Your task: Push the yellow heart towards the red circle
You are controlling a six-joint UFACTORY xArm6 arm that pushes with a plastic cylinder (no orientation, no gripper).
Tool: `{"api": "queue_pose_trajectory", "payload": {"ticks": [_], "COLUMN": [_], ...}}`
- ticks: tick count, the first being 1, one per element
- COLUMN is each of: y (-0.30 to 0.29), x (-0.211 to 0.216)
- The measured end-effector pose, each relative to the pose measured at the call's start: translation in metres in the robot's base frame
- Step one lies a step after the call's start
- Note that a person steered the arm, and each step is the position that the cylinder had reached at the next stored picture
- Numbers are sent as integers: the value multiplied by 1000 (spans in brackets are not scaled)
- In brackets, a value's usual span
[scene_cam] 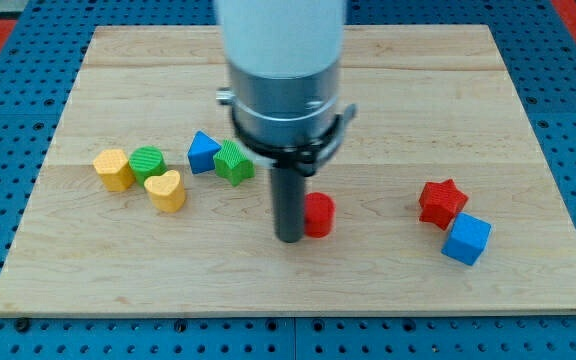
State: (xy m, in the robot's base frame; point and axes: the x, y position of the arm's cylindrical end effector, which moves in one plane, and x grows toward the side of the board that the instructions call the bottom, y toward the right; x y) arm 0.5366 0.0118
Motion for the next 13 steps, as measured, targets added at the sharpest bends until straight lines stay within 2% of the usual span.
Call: {"api": "queue_pose_trajectory", "payload": {"ticks": [1,2,3,4,6,7,8,9,10,11,12,13], "y": [-15,28,96,45,-189,-217,-177,-79,-41,-115,-91,12], "x": [-17,-28,-12,-12,-13,-38,-42,-27,-27,-31,-50,-41]}}
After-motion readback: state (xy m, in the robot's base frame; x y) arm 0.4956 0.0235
